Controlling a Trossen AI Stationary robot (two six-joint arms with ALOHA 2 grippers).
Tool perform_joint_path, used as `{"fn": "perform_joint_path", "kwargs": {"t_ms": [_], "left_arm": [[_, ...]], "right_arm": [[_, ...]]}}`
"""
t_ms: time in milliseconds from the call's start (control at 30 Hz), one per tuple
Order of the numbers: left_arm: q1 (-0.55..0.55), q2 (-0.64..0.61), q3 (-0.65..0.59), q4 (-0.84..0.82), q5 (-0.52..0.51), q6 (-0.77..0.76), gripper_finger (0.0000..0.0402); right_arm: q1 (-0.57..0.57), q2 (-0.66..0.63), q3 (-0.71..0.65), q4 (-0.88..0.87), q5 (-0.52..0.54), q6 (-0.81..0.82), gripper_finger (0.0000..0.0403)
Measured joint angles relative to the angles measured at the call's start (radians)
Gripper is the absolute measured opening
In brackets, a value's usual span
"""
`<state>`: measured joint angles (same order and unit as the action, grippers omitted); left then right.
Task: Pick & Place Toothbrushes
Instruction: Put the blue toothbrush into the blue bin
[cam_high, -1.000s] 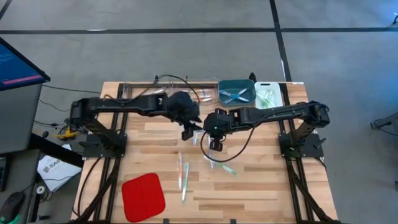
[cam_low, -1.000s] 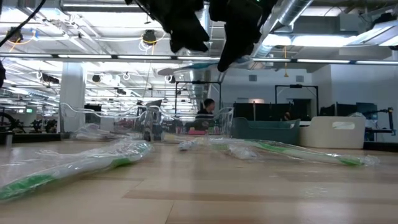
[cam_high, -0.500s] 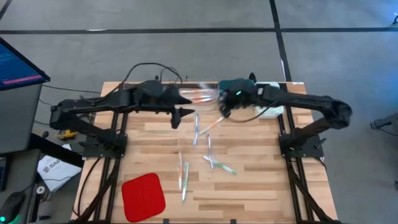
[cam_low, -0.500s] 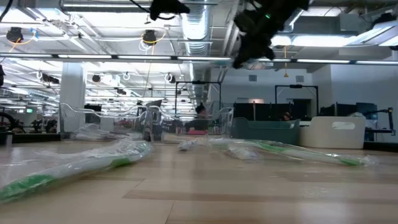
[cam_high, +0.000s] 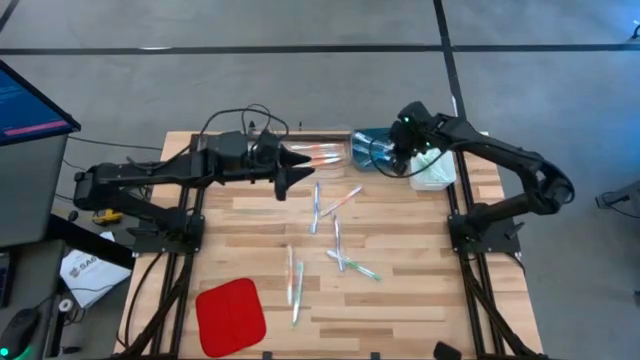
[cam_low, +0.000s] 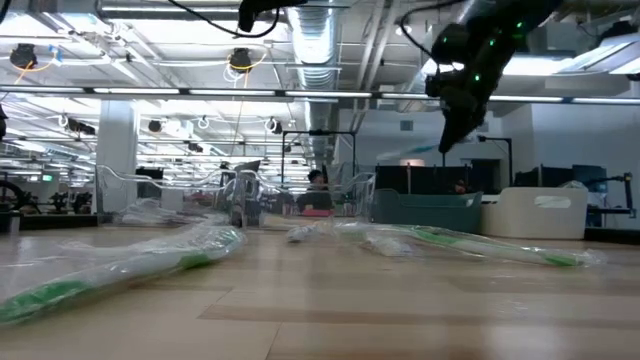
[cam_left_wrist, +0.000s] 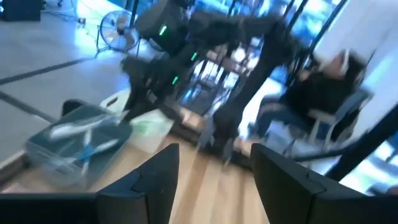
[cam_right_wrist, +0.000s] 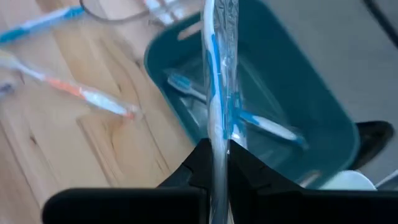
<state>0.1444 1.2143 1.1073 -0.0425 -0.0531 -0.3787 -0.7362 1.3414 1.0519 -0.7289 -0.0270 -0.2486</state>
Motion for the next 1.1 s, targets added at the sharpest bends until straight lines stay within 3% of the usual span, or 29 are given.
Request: {"fn": "perform_joint_path", "kwargs": {"t_ms": [167,467,800,1100], "left_arm": [[-0.021,0.026,-0.01,0.127,-0.012,-0.039,0.0195],[-0.049,0.034,-0.011,0.142,-0.052,-0.087,0.0195],[-0.084,0.034,-0.011,0.149,-0.053,-0.162,0.0195],[-0.087,0.034,-0.011,0.151,-0.061,-0.184,0.0195]], "right_arm": [[-0.074,0.079,0.0,0.029,-0.002,-0.117,0.0019],[-0.139,0.163,-0.005,0.136,-0.056,-0.181,0.0019],[-0.142,0.164,-0.218,0.365,-0.08,-0.195,0.0019],[-0.167,0.169,-0.257,0.445,-0.079,-0.205,0.0024]]}}
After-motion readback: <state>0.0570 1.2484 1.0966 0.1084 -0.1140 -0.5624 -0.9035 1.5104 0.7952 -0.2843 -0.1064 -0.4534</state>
